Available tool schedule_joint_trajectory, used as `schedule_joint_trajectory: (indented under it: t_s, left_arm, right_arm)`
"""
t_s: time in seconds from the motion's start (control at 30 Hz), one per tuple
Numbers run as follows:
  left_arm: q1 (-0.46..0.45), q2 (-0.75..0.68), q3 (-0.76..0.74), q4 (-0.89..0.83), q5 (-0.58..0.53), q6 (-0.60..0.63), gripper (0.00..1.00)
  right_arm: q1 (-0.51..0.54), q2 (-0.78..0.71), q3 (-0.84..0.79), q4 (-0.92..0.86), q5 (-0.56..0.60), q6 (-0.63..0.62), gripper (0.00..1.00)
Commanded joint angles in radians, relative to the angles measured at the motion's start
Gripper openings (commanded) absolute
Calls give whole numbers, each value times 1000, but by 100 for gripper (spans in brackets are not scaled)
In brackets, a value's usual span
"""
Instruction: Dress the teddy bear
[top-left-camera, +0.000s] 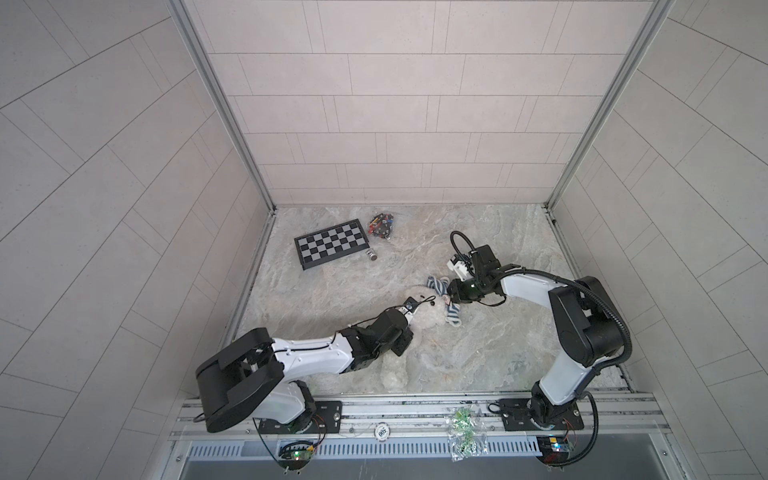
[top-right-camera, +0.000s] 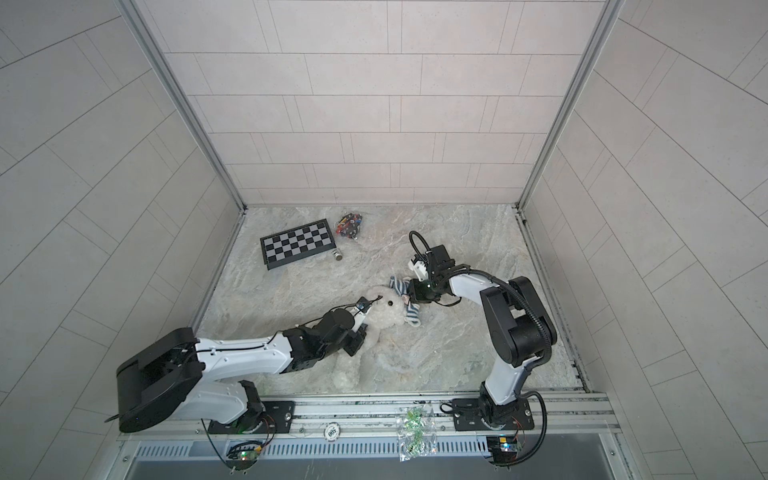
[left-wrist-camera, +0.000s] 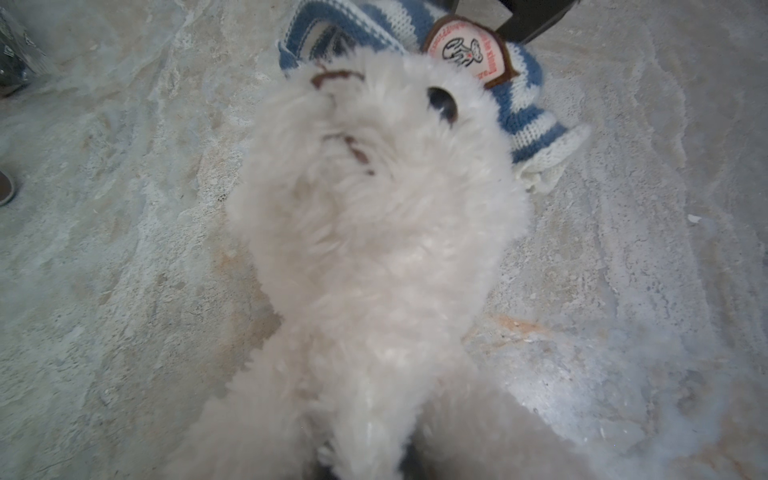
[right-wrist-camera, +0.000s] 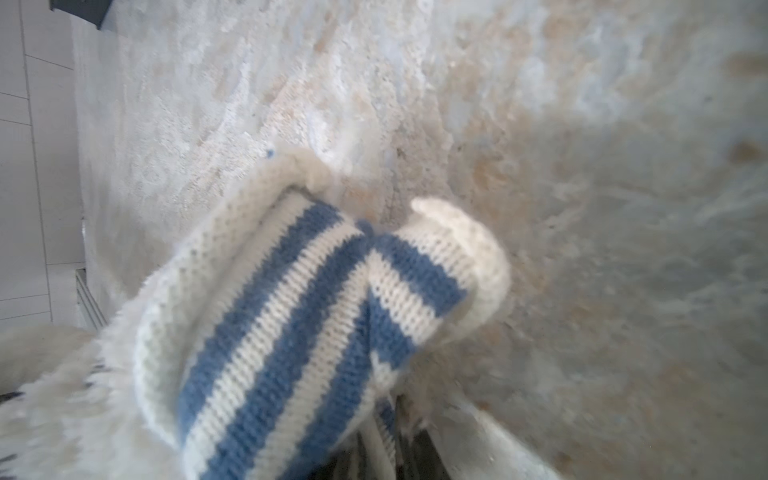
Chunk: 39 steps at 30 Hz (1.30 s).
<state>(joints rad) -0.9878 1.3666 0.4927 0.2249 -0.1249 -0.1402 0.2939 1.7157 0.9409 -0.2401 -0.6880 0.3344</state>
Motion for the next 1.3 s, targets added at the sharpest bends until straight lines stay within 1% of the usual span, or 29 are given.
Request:
schedule_joint_trajectory:
  t_s: [0.0,0.13,0.23,0.4,0.5,0.57,0.6,0.7,0.83,0.97,1.07,1.13,1.27]
  left_arm:
    - [14,-21,-43,-63,12,-16,0]
    - [48,-64,-83,-21,41,-53,0]
    - [94,-119,-135,19,71,-90,0]
    - [98,-164,-149,14,51,-102,0]
    - [98,-168,-152,14,20,-113,0]
    - [103,-178,-151,0,-19,-134,0]
    - [107,-187,-147,-14,-37,-147,0]
    - [118,-223,-138,-68,-83,-187,0]
    - [151,-256,-138,-124,-88,-243,0]
    - [151,-261,-138,-142,-85,-254,0]
    - [151,-262,-139,-133,-74,-248,0]
    - [149,-268,-144,-119,-61,-236,0]
    - [148,-273,-144,-111,-43,-218,0]
  right_arm:
    - [2,-44,-4,8,-20,3,22]
    - [2,-78,-11,-4,-18,-4,22]
    - [2,-84,-14,-14,-12,-13,19]
    - [2,-89,-14,-9,-47,-11,12]
    - [2,-113,-11,-21,-44,-16,12]
    - [2,-122,0,-59,3,-29,17]
    - [6,-129,11,-97,53,-42,21]
    - [62,-183,47,-210,256,-81,31]
    - [168,-269,77,-277,442,-81,35]
    - [248,-279,76,-236,502,-84,37]
    - [248,-231,97,-240,540,-59,38]
    - [248,-195,122,-252,561,-68,39]
    - [248,-119,169,-237,543,-71,40]
